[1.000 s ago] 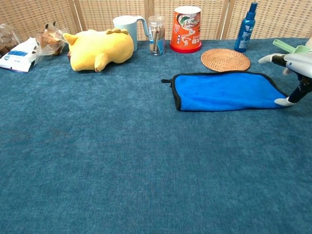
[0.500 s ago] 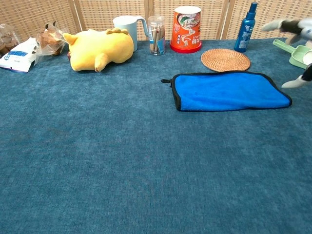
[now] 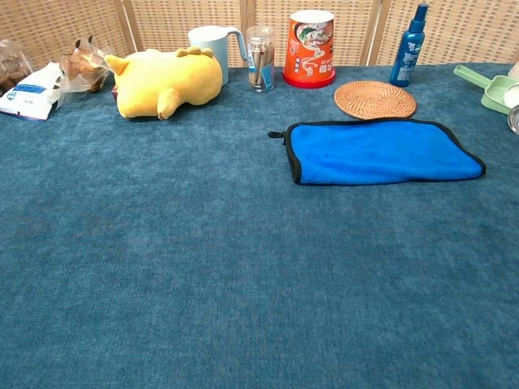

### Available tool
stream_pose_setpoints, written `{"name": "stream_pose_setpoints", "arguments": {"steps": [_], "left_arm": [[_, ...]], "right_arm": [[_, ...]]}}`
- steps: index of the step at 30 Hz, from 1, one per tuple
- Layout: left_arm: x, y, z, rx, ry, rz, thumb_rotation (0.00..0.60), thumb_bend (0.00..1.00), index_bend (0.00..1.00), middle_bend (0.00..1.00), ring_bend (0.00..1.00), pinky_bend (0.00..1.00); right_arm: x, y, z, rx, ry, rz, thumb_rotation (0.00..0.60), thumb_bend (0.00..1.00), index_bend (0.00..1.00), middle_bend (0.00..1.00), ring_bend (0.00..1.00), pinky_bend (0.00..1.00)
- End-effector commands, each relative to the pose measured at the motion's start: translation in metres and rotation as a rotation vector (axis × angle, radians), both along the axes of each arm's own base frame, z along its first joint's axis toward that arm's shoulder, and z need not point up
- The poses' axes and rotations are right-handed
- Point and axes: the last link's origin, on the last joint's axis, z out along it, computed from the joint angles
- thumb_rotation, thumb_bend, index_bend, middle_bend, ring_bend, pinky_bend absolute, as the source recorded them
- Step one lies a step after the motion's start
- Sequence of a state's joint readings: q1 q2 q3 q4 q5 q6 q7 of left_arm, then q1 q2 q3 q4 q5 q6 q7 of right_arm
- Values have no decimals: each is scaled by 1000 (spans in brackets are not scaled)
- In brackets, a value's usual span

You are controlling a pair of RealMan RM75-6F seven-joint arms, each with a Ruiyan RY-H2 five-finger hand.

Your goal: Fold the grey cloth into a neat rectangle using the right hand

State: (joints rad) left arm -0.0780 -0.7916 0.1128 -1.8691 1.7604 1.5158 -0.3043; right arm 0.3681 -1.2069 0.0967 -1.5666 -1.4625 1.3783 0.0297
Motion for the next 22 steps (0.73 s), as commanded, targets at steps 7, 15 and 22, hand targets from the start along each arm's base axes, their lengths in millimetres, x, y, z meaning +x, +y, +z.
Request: {"name": "stream_pose_setpoints", "arguments": {"steps": [7,15,22], "left_arm": [[0,-5,5,58,53,-7,600,238,62,0,0,41],[2,-9,9,94,59,-14,600,237,60,0,0,36],[-2,-8,7,110,113,14,600,236,41,0,0,17]], "right_arm": [[-29,66,29,-114,-26,-43,553,0,0,0,0,228],[-36,99,44,-192,-9,-71,567,0,4,0,0,227],[-35,103,54,-239,3,-82,600,0,6,0,0,210]]}}
